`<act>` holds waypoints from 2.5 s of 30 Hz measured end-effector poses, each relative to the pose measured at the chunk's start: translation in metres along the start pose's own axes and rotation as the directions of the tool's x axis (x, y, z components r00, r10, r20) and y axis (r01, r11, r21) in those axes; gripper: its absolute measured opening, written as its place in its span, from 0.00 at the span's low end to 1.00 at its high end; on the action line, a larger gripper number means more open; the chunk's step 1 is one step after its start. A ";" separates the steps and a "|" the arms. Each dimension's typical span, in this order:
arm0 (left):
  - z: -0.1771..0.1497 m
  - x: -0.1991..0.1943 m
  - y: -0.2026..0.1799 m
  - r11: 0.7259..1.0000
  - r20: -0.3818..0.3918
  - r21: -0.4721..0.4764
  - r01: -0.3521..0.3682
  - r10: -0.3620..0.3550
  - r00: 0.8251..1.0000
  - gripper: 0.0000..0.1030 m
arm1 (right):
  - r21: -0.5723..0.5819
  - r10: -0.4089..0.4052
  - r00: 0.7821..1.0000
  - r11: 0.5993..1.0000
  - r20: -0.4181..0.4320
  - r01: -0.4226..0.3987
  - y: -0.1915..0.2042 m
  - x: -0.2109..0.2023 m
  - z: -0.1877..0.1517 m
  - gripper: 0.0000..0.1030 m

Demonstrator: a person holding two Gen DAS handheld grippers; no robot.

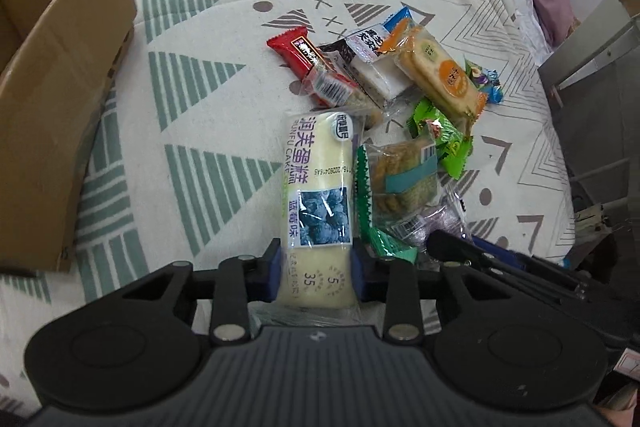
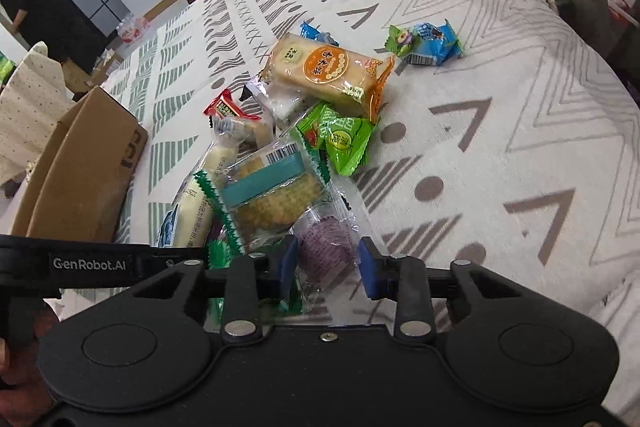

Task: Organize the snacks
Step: 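Grasp the white blueberry cake bar with the left tool while the right grasps a purple candy packet, then carry the cake bar with the left tool while the right carries the purple packet over the box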

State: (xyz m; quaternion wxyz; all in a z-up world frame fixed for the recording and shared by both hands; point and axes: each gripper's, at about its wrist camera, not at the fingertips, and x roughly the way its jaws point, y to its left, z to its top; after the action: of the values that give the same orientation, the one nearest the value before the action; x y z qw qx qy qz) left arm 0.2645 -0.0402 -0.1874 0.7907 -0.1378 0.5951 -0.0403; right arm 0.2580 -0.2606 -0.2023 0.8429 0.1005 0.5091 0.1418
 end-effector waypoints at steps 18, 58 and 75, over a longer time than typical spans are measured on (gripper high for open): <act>-0.019 -0.054 0.005 0.997 0.041 -0.074 0.001 0.002 0.999 0.31 | 0.049 0.094 0.995 0.994 0.019 -0.095 0.012 -0.038 -0.006 0.12; 0.021 -0.163 0.126 0.987 0.193 -0.162 0.016 0.016 0.981 0.31 | -0.106 0.195 0.980 0.976 0.047 -0.190 0.186 -0.040 0.049 0.12; 0.050 -0.147 0.197 0.976 0.173 -0.218 0.015 0.023 0.985 0.31 | -0.124 0.212 0.977 0.970 0.016 -0.208 0.244 0.003 0.067 0.12</act>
State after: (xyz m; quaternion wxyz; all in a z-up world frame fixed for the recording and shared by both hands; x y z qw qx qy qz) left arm 0.2496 0.1902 -0.0904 0.8198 -0.2257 0.5248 0.0394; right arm 0.2856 -0.0323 -0.0977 0.8350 0.1044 0.4739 0.2593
